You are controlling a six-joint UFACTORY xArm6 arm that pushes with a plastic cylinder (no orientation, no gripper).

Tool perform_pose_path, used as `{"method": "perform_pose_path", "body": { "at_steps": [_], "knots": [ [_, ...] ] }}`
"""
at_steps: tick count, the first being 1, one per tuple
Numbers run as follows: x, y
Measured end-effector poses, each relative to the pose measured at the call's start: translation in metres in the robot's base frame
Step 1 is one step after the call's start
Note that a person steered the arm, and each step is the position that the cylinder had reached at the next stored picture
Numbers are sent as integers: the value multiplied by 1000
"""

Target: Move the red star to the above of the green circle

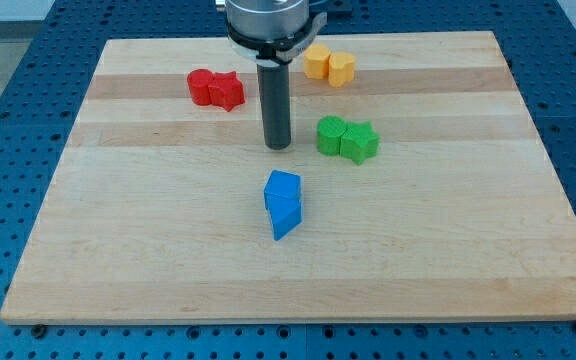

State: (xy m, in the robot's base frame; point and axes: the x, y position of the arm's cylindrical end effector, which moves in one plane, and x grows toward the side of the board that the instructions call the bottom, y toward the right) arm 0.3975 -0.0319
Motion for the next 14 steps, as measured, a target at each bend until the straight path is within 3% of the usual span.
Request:
{"method": "perform_pose_path", "body": {
  "at_steps": [2, 6, 8, 10, 14],
  "knots": [
    [-84, -1],
    [-135, -85],
    [-102, -79],
    [-37, -33],
    [-21, -82]
  ]
}}
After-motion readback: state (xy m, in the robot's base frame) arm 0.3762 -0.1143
